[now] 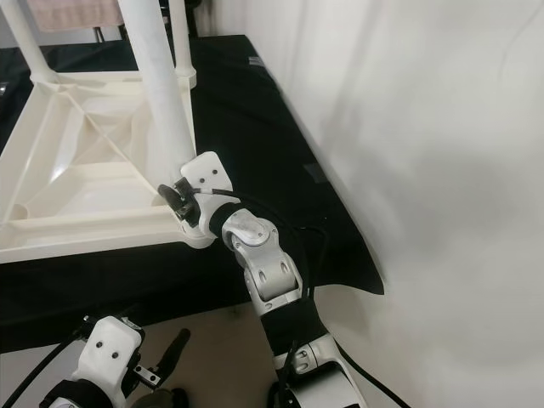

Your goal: Building children table

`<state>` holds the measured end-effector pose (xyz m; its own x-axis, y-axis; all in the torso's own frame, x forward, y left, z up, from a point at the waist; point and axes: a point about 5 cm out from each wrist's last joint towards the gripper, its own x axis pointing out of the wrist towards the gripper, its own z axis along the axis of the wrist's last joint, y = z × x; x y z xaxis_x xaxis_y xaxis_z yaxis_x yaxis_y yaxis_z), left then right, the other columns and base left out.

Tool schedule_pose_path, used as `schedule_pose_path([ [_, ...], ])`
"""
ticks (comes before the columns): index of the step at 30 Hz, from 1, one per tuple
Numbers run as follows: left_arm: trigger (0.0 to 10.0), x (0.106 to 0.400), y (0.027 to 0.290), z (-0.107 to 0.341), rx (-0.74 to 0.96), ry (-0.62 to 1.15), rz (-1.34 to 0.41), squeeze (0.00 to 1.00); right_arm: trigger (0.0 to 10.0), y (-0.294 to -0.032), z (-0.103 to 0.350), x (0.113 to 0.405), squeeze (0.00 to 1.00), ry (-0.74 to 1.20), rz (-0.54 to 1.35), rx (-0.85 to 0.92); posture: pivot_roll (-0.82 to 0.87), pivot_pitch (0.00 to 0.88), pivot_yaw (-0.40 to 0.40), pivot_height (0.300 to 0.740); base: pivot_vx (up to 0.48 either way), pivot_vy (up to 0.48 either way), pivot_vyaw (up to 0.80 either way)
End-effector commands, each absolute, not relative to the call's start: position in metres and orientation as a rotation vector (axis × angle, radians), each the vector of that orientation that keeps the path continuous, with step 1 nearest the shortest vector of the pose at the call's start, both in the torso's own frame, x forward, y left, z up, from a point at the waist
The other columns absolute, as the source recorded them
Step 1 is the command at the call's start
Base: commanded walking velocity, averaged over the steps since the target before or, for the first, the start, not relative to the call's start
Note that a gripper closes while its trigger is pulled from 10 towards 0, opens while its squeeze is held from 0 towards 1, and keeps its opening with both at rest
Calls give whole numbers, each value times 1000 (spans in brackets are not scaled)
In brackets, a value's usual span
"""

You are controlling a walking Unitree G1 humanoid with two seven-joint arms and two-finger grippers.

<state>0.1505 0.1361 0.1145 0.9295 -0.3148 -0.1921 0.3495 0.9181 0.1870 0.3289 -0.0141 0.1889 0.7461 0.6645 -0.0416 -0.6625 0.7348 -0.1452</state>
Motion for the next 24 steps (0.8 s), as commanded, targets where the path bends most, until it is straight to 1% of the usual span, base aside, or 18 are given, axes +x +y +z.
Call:
schedule_pose_path([
  [1,10000,149,136,110,216,181,-345,0,10000,-18,145,323,0,200,709,-159,96,187,-67,740,0,0,0],
  [10,10000,150,137,110,220,180,-347,0,10000,-25,156,331,0,192,631,-122,99,182,-66,740,0,0,0],
  [14,10000,153,140,112,257,161,-333,0,10000,-24,167,333,0,148,663,-72,100,171,-65,740,0,0,0],
  [16,10000,158,144,118,292,131,-315,0,10000,-22,182,334,0,81,712,5,98,158,-66,740,0,0,0],
  [17,10000,158,144,118,292,131,-315,0,10000,-22,182,334,0,81,712,5,98,158,-66,740,0,0,0],
  [20,10000,178,150,151,304,-1,-307,0,10000,-26,227,336,0,-121,867,137,93,130,-63,740,0,0,0],
  [22,10000,181,150,160,306,-35,-311,0,10000,-28,235,336,0,-155,893,149,93,130,-63,740,0,0,0],
  [24,10000,191,151,178,310,-109,-305,0,10000,-33,245,338,0,-191,903,170,86,98,-64,740,0,0,0],
])
